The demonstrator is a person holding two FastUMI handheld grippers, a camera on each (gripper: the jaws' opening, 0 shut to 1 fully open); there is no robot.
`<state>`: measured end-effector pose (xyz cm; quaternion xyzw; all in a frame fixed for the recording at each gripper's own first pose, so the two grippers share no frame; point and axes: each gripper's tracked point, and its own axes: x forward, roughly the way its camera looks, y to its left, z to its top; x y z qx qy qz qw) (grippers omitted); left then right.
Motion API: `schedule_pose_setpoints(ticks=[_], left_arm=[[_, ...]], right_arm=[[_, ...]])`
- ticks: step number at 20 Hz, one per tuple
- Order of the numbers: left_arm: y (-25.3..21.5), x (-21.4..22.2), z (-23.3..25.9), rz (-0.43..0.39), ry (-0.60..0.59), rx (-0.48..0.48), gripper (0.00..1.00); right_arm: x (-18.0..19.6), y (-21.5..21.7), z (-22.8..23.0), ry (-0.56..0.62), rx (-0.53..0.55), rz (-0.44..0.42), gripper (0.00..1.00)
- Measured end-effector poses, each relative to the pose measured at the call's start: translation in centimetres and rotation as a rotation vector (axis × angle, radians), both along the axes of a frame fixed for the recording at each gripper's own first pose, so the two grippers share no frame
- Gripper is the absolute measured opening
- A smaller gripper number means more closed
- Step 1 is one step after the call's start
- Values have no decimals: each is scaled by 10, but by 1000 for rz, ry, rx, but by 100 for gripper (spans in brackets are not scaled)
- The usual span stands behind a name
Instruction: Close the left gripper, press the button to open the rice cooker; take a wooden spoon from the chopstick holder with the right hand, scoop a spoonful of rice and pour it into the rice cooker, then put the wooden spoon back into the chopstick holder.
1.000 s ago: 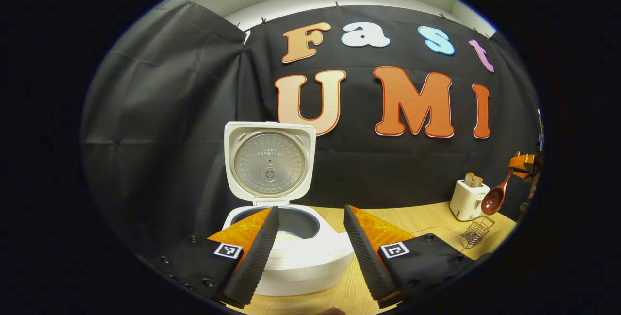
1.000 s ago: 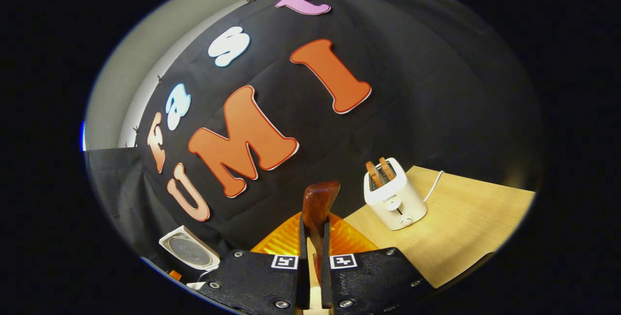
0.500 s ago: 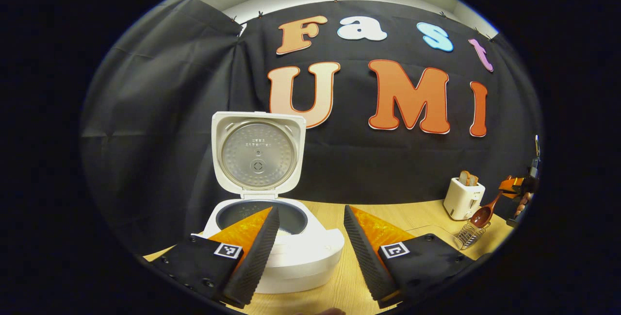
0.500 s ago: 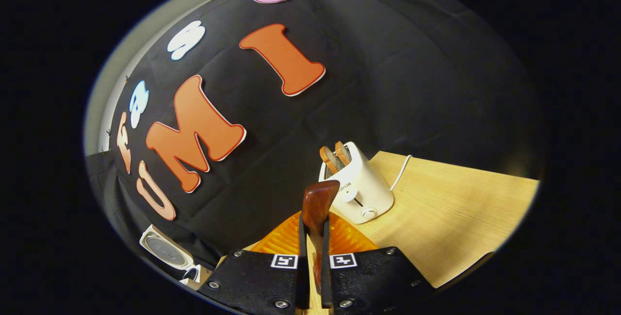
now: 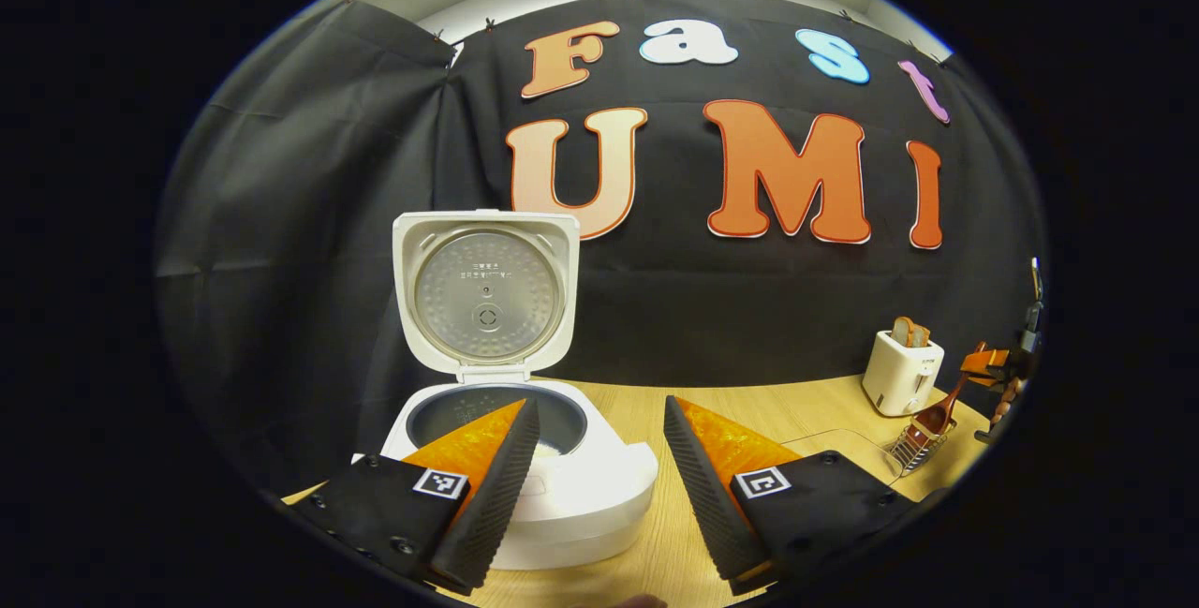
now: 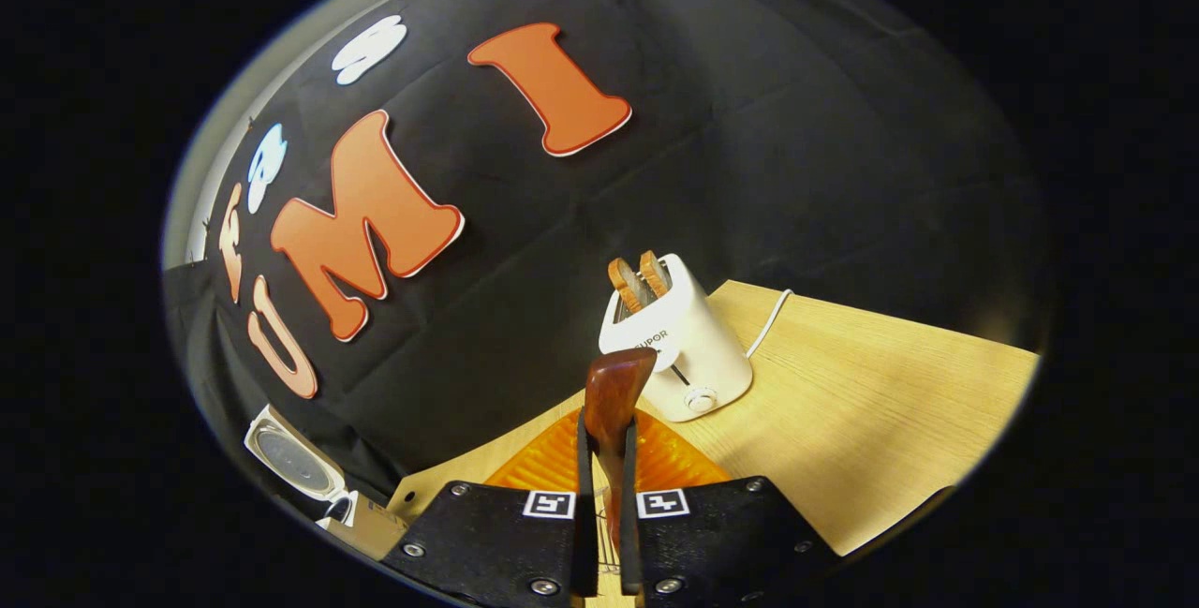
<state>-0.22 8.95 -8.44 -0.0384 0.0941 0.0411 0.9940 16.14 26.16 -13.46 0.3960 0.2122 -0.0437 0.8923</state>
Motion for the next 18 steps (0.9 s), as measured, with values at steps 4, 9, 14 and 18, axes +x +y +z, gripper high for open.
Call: schedule_pose_setpoints(ticks=[4,9,14,18], left_arm=[[-2,1,1,3,0,-21,87],[1,-3,5,20,-5,-25,88],[0,-1,6,18,-5,-21,88],[0,-1,11,19,-18,-18,88]], right_arm=[[-1,9,-12,21,-10,20,9],[-2,10,-21,22,-11,6,10],[-1,9,-19,12,16,3,15],[-8,-1,-4,2,87,-14,22]])
